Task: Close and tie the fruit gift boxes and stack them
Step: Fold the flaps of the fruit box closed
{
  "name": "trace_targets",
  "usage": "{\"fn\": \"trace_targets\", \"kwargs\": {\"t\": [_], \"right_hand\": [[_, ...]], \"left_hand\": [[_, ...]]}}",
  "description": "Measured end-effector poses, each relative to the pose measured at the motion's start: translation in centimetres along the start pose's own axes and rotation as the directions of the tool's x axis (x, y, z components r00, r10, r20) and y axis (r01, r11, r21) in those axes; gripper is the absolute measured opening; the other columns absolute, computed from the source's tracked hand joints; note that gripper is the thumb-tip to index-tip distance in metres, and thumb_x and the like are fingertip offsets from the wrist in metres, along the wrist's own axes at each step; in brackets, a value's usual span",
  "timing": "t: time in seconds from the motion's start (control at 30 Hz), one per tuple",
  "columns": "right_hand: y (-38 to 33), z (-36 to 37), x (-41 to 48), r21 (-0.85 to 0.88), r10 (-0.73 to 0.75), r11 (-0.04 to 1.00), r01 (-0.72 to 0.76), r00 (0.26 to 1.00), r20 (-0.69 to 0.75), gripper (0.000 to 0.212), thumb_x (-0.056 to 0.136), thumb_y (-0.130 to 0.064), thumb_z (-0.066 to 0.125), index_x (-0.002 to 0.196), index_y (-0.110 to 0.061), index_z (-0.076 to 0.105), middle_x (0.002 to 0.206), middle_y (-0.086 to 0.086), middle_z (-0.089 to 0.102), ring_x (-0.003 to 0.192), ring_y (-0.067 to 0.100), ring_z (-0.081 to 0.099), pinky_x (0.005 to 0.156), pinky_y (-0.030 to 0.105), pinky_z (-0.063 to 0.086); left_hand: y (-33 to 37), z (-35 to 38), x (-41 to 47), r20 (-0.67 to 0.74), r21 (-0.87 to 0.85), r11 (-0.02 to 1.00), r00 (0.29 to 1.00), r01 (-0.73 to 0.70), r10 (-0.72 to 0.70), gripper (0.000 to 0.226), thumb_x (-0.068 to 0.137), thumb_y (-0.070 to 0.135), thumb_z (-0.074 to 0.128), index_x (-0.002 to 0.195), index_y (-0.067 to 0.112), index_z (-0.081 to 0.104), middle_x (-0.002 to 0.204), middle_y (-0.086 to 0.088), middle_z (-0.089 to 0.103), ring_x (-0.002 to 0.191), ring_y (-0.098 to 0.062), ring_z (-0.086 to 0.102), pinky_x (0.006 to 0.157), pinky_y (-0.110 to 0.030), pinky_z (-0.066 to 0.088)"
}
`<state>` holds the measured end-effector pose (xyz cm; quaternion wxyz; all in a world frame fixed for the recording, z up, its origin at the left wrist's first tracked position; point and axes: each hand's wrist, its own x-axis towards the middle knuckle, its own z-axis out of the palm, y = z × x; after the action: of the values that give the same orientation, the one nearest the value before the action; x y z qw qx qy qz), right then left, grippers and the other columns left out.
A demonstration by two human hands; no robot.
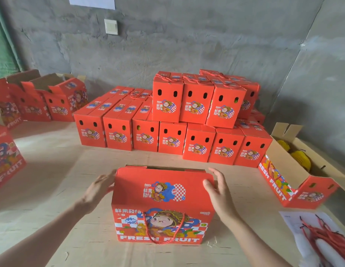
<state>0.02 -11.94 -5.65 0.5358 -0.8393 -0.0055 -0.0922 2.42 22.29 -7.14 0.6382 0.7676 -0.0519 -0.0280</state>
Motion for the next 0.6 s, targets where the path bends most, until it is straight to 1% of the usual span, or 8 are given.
{"fn": "trace_targets", "kwargs": {"t": [0.07, 0.1, 0.17, 0.23, 0.33, 0.4, 0.47, 0.6], "right_hand": [[0.6, 1.6, -0.2, -0.120, -0.122, 0.987, 0.104, 0.980, -0.155, 0.033, 0.097, -0.011, 0.051, 0.130, -0.016, 0.049, 0.120, -0.008, 0.055, 0.100, 0.009, 0.054, 0.083, 0.006, 0.036], [0.9, 2.2, -0.4, -0.202, -0.185, 0.969, 0.143, 0.962, -0.203, 0.031, 0.096, -0.009, 0.051, 0.126, -0.014, 0.054, 0.117, -0.004, 0.058, 0.104, 0.014, 0.054, 0.084, 0.003, 0.033], [1.3, 2.7, -0.3, -0.337, -0.283, 0.921, 0.193, 0.929, -0.240, 0.025, 0.094, -0.005, 0.054, 0.118, -0.008, 0.063, 0.117, 0.007, 0.060, 0.107, 0.022, 0.056, 0.088, 0.004, 0.034], [1.5, 2.7, -0.1, -0.422, -0.345, 0.879, 0.220, 0.905, -0.247, 0.021, 0.089, -0.005, 0.062, 0.109, -0.004, 0.069, 0.122, 0.016, 0.056, 0.109, 0.030, 0.057, 0.091, 0.022, 0.044], [1.5, 2.7, -0.2, -0.579, -0.427, 0.776, 0.249, 0.884, -0.192, 0.026, 0.090, -0.022, 0.060, 0.102, -0.001, 0.072, 0.111, 0.015, 0.063, 0.103, 0.032, 0.059, 0.087, 0.044, 0.051], [1.1, 2.4, -0.3, -0.621, -0.428, 0.731, 0.282, 0.899, -0.096, 0.042, 0.091, -0.034, 0.046, 0.104, -0.004, 0.071, 0.098, 0.007, 0.066, 0.093, 0.028, 0.062, 0.083, 0.043, 0.051], [0.9, 2.2, -0.2, -0.639, -0.424, 0.701, 0.316, 0.906, -0.017, 0.044, 0.091, -0.038, 0.040, 0.108, -0.011, 0.070, 0.091, 0.001, 0.064, 0.086, 0.024, 0.060, 0.080, 0.042, 0.051], [0.5, 2.0, 0.1, -0.647, -0.382, 0.684, 0.336, 0.921, 0.074, 0.046, 0.092, -0.043, 0.039, 0.104, -0.012, 0.070, 0.097, 0.000, 0.063, 0.092, 0.021, 0.057, 0.089, 0.041, 0.044]], "left_hand": [[0.0, 0.3, -0.1, -0.006, -0.039, 0.999, 1.000, -0.022, 0.022, 0.043, 0.096, 0.048, 0.020, 0.128, 0.038, 0.048, 0.115, 0.015, 0.064, 0.104, -0.003, 0.061, 0.090, -0.029, 0.044], [0.0, 0.7, -0.1, -0.049, -0.015, 0.999, 0.998, -0.034, 0.033, 0.042, 0.095, 0.049, 0.023, 0.131, 0.041, 0.043, 0.118, 0.013, 0.061, 0.105, -0.005, 0.058, 0.091, -0.031, 0.044], [0.0, 1.8, 0.0, -0.154, 0.105, 0.992, 0.984, -0.073, 0.089, 0.028, 0.099, 0.034, 0.036, 0.123, 0.044, 0.046, 0.113, 0.009, 0.060, 0.097, -0.011, 0.058, 0.081, -0.030, 0.048], [-0.2, 2.4, 0.2, -0.236, 0.244, 0.965, 0.959, -0.096, 0.155, 0.027, 0.100, 0.021, 0.043, 0.106, 0.045, 0.052, 0.099, 0.010, 0.062, 0.086, -0.014, 0.057, 0.069, -0.024, 0.045], [-0.3, 2.8, 0.1, -0.291, 0.332, 0.942, 0.944, -0.055, 0.158, 0.021, 0.098, 0.017, 0.047, 0.104, 0.035, 0.059, 0.098, 0.007, 0.064, 0.084, -0.014, 0.058, 0.060, -0.009, 0.040], [-0.4, 3.0, 0.0, -0.277, 0.432, 0.900, 0.943, -0.052, 0.187, 0.025, 0.098, 0.018, 0.048, 0.120, 0.023, 0.060, 0.109, 0.005, 0.061, 0.088, -0.014, 0.057, 0.062, -0.007, 0.040], [-0.2, 3.3, -0.3, -0.238, 0.526, 0.846, 0.939, -0.089, 0.247, 0.033, 0.099, 0.018, 0.046, 0.131, 0.016, 0.055, 0.118, 0.004, 0.055, 0.096, -0.014, 0.053, 0.071, -0.017, 0.043], [-0.2, 2.9, -0.6, -0.145, 0.570, 0.809, 0.952, -0.142, 0.269, 0.036, 0.094, 0.023, 0.052, 0.128, 0.011, 0.058, 0.138, -0.003, 0.042, 0.111, -0.017, 0.050, 0.077, -0.017, 0.045]]}}
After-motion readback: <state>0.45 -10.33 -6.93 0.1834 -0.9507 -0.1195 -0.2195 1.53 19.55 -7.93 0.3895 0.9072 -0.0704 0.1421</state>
